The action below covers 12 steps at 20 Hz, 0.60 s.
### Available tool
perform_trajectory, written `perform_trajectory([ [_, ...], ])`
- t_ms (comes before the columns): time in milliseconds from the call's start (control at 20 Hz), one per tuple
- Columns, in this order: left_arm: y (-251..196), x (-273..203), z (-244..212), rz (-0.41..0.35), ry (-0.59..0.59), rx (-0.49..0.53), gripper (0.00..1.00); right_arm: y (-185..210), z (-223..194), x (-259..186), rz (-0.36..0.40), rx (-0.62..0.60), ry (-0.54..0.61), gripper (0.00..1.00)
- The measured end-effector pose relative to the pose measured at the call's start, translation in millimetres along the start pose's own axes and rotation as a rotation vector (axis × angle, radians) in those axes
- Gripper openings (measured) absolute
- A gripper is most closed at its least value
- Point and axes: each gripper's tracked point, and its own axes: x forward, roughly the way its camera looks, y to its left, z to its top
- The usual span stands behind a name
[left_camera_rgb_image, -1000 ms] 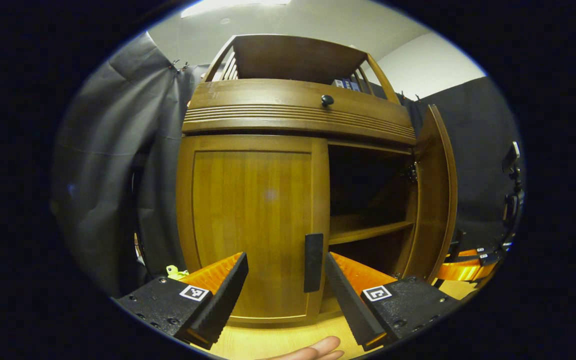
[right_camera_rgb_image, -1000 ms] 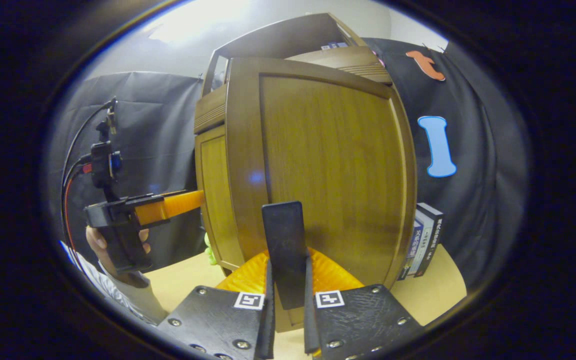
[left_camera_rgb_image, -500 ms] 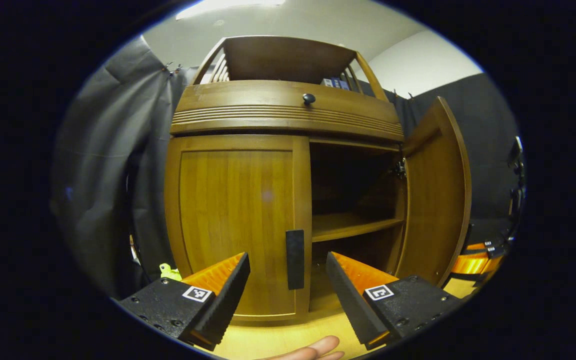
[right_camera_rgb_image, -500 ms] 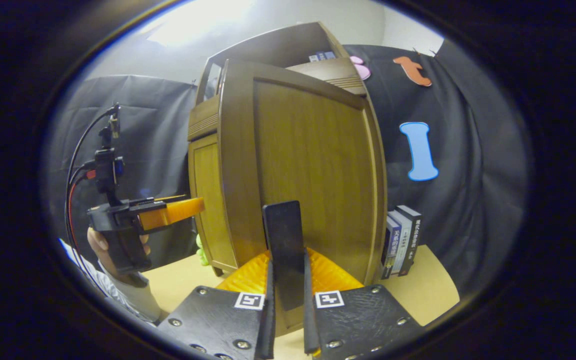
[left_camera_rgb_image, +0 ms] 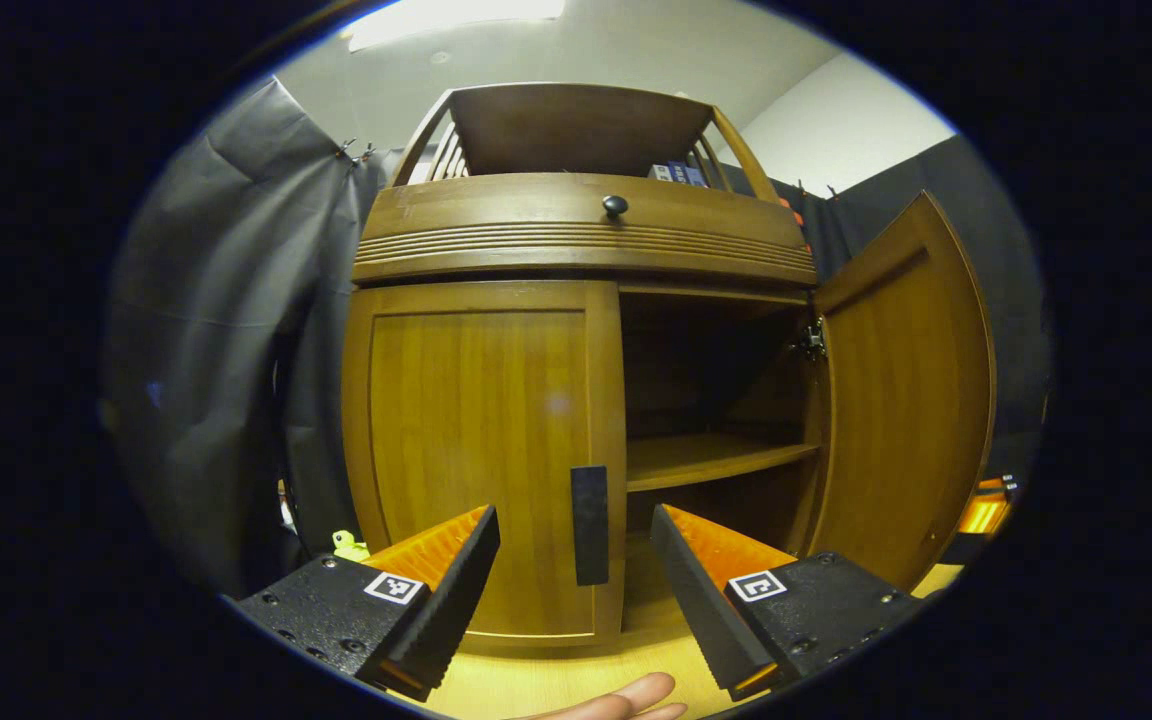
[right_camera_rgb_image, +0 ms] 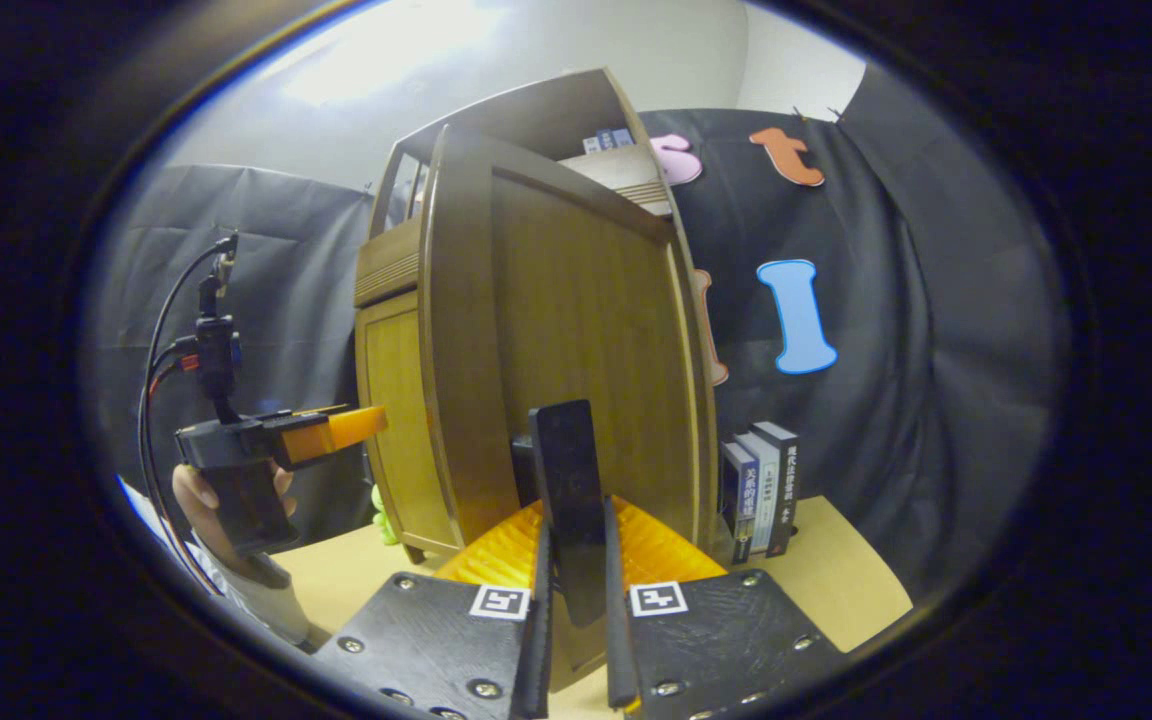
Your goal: Open the right door of the double-door shoe cabinet with the right hand, and open the left door with the left hand.
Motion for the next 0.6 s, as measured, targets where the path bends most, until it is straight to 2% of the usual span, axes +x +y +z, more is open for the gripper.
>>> perform_trajectory([
  [100,-2,-1,-1,-0.012,0.005,-0.003,0.96,-33,-7,-2,-0.101,-0.039,0.019,0.25],
  [150,-2,1,0,-0.013,0.002,-0.002,0.96,-53,-11,-1,-0.177,-0.068,0.032,0.25],
  [200,-2,2,-1,-0.012,0.002,0.001,0.96,-68,-11,-5,-0.217,-0.089,0.039,0.23],
  [300,-3,6,-6,-0.019,0.015,0.0,0.96,-80,-10,-5,-0.228,-0.074,0.03,0.25],
  [450,-7,13,-12,-0.043,0.037,0.01,0.96,-87,-7,-14,-0.219,-0.076,0.036,0.59],
  [500,-8,15,-14,-0.047,0.039,0.012,0.96,-91,-8,-15,-0.218,-0.081,0.047,0.76],
  [550,-10,19,-14,-0.055,0.037,0.008,0.96,-98,-8,-14,-0.225,-0.087,0.055,0.66],
  [600,-11,24,-17,-0.06,0.04,0.001,0.96,-103,-8,-18,-0.235,-0.102,0.064,0.68],
])
